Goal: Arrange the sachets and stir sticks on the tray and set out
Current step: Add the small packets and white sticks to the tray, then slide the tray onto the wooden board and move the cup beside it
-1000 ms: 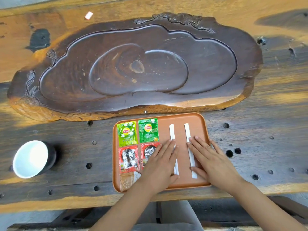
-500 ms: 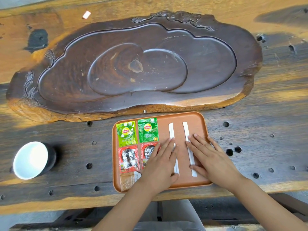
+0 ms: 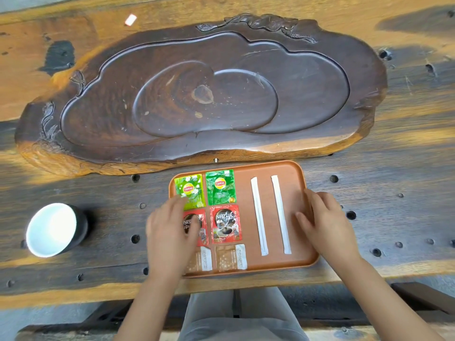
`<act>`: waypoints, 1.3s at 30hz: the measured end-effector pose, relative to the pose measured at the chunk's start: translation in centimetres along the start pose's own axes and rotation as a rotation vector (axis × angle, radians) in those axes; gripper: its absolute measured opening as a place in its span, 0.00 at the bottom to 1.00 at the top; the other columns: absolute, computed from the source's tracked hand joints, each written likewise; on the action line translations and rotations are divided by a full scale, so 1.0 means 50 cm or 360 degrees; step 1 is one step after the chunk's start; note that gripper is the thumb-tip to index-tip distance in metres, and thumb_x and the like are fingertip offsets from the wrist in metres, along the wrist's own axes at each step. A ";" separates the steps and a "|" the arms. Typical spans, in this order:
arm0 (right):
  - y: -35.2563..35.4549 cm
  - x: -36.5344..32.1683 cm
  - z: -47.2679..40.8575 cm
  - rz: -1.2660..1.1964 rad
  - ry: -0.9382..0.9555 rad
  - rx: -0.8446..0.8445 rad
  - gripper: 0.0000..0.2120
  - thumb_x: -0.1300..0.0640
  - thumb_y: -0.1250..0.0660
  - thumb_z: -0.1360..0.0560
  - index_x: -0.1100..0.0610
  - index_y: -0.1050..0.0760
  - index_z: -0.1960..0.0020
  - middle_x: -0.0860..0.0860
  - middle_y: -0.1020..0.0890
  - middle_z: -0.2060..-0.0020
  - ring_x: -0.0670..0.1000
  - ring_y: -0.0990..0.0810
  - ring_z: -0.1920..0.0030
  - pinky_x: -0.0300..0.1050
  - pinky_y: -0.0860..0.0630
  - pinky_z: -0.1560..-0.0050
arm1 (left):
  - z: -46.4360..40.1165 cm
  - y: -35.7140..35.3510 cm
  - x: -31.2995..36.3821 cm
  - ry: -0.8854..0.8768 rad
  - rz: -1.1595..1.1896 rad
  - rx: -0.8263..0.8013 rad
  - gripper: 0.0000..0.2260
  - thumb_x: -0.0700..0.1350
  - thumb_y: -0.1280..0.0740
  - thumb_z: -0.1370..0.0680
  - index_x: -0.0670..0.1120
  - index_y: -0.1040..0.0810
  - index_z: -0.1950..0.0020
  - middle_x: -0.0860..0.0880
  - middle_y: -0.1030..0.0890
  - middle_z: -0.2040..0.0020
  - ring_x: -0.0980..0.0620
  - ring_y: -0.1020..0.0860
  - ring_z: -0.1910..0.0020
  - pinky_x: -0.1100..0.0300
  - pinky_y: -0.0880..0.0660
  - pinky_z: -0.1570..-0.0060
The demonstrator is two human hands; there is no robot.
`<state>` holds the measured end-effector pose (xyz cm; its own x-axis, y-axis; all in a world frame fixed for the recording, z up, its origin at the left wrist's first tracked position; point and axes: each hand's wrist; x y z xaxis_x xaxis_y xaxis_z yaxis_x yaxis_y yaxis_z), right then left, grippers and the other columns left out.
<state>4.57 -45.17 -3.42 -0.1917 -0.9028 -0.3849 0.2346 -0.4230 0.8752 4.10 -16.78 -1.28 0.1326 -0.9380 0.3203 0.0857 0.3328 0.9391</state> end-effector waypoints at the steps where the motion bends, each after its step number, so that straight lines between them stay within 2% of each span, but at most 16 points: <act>1: -0.002 -0.001 -0.004 -0.0032 -0.0075 -0.0017 0.24 0.55 0.31 0.29 0.58 0.32 0.35 0.58 0.25 0.46 0.61 0.24 0.48 0.50 0.26 0.59 | 0.000 0.006 -0.022 0.0136 -0.0016 -0.0024 0.15 0.45 0.33 0.26 0.44 0.25 0.40 0.44 0.21 0.43 0.45 0.24 0.45 0.45 0.30 0.40; 3: -0.005 -0.005 -0.010 -0.0089 -0.0182 -0.0035 0.25 0.56 0.31 0.29 0.58 0.33 0.34 0.59 0.24 0.46 0.62 0.24 0.49 0.48 0.28 0.60 | 0.003 0.008 -0.056 0.0397 0.0025 -0.0107 0.12 0.45 0.34 0.25 0.42 0.25 0.43 0.43 0.21 0.47 0.45 0.24 0.50 0.48 0.27 0.49; 5: -0.006 -0.010 -0.016 -0.0132 -0.0257 -0.0066 0.26 0.58 0.31 0.29 0.59 0.33 0.33 0.59 0.23 0.46 0.62 0.23 0.49 0.49 0.27 0.58 | 0.006 -0.001 -0.075 0.0575 0.0238 -0.0205 0.09 0.43 0.36 0.24 0.42 0.24 0.46 0.43 0.21 0.50 0.48 0.25 0.54 0.55 0.30 0.56; 9: 0.001 -0.012 -0.025 -0.0224 -0.0351 -0.0135 0.24 0.63 0.33 0.30 0.59 0.31 0.35 0.59 0.22 0.50 0.60 0.23 0.52 0.49 0.27 0.59 | 0.002 -0.015 -0.091 0.0751 0.0731 -0.0377 0.07 0.41 0.38 0.23 0.47 0.22 0.49 0.54 0.20 0.59 0.57 0.23 0.61 0.63 0.31 0.67; 12: 0.009 -0.011 -0.028 -0.0342 -0.0396 -0.0156 0.21 0.65 0.35 0.30 0.57 0.28 0.38 0.57 0.21 0.54 0.57 0.23 0.57 0.47 0.26 0.63 | -0.001 -0.014 -0.105 0.0840 0.0914 -0.0395 0.09 0.37 0.36 0.24 0.49 0.22 0.49 0.52 0.20 0.58 0.56 0.22 0.58 0.63 0.28 0.65; 16: 0.016 -0.011 -0.026 -0.0426 -0.0430 -0.0193 0.23 0.66 0.36 0.31 0.53 0.28 0.37 0.55 0.20 0.53 0.56 0.22 0.56 0.47 0.24 0.63 | -0.003 -0.008 -0.111 0.0848 0.0983 -0.0414 0.15 0.32 0.37 0.25 0.52 0.21 0.50 0.52 0.19 0.57 0.57 0.21 0.58 0.62 0.25 0.63; 22: 0.043 -0.012 -0.012 -0.0546 -0.0431 -0.0148 0.23 0.68 0.37 0.30 0.51 0.26 0.38 0.48 0.21 0.60 0.52 0.21 0.60 0.39 0.32 0.69 | 0.005 0.029 -0.120 0.0895 0.1171 -0.0414 0.16 0.30 0.38 0.25 0.47 0.20 0.46 0.46 0.16 0.56 0.50 0.18 0.56 0.60 0.21 0.61; 25: 0.060 -0.022 -0.012 -0.0586 -0.0407 -0.0148 0.25 0.69 0.38 0.30 0.48 0.26 0.38 0.47 0.21 0.59 0.46 0.22 0.63 0.37 0.33 0.70 | 0.003 0.063 -0.123 0.0833 0.1195 -0.0391 0.17 0.29 0.38 0.26 0.49 0.19 0.48 0.52 0.15 0.62 0.56 0.18 0.61 0.67 0.21 0.64; 27: 0.070 -0.031 -0.016 -0.0608 -0.0364 -0.0124 0.26 0.70 0.38 0.30 0.48 0.26 0.38 0.47 0.21 0.58 0.44 0.23 0.62 0.37 0.32 0.69 | -0.005 0.086 -0.123 0.0793 0.1201 -0.0370 0.18 0.29 0.38 0.26 0.50 0.19 0.48 0.55 0.15 0.61 0.58 0.18 0.61 0.68 0.21 0.64; 30: 0.083 -0.050 -0.028 -0.0655 -0.0309 -0.0090 0.25 0.69 0.38 0.30 0.47 0.26 0.38 0.43 0.22 0.59 0.45 0.22 0.63 0.46 0.24 0.67 | -0.021 0.117 -0.128 0.0706 0.1168 -0.0311 0.17 0.31 0.37 0.25 0.52 0.19 0.46 0.54 0.15 0.59 0.56 0.18 0.59 0.59 0.22 0.58; 32: 0.088 -0.064 -0.044 -0.0685 -0.0296 -0.0079 0.24 0.68 0.38 0.29 0.46 0.27 0.39 0.41 0.22 0.59 0.45 0.22 0.63 0.51 0.21 0.69 | -0.037 0.130 -0.136 0.0662 0.1168 -0.0258 0.17 0.32 0.36 0.25 0.53 0.19 0.46 0.51 0.15 0.59 0.55 0.18 0.58 0.59 0.22 0.58; 34: 0.092 -0.078 -0.063 -0.0677 -0.0269 -0.0047 0.24 0.67 0.37 0.29 0.46 0.26 0.39 0.41 0.22 0.59 0.44 0.23 0.63 0.46 0.25 0.74 | -0.057 0.138 -0.144 0.0631 0.1186 -0.0209 0.18 0.32 0.36 0.25 0.52 0.19 0.45 0.50 0.15 0.59 0.55 0.18 0.57 0.62 0.22 0.59; 37: 0.102 -0.104 -0.100 -0.0672 -0.0215 0.0016 0.24 0.68 0.36 0.30 0.47 0.25 0.39 0.42 0.21 0.60 0.38 0.23 0.65 0.29 0.31 0.71 | -0.096 0.150 -0.159 0.0610 0.1252 -0.0143 0.19 0.29 0.37 0.26 0.50 0.19 0.45 0.53 0.15 0.61 0.60 0.18 0.61 0.67 0.21 0.60; 39: 0.113 -0.121 -0.127 -0.0670 -0.0203 0.0050 0.23 0.68 0.36 0.31 0.48 0.25 0.41 0.41 0.20 0.62 0.37 0.23 0.65 0.26 0.32 0.69 | -0.127 0.157 -0.163 0.0570 0.1264 -0.0124 0.20 0.28 0.37 0.26 0.51 0.18 0.47 0.54 0.16 0.62 0.62 0.20 0.63 0.70 0.22 0.60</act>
<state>13.10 -42.61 2.00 -0.3808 -0.6348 -0.6724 0.0823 -0.7475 0.6591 9.97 -5.90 2.70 0.4826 -0.3432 0.8058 -0.0984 0.8929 0.4393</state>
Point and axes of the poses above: each hand's wrist, its own z-axis away from the middle knuckle, its own y-axis out of the back of the hand, x = y × z
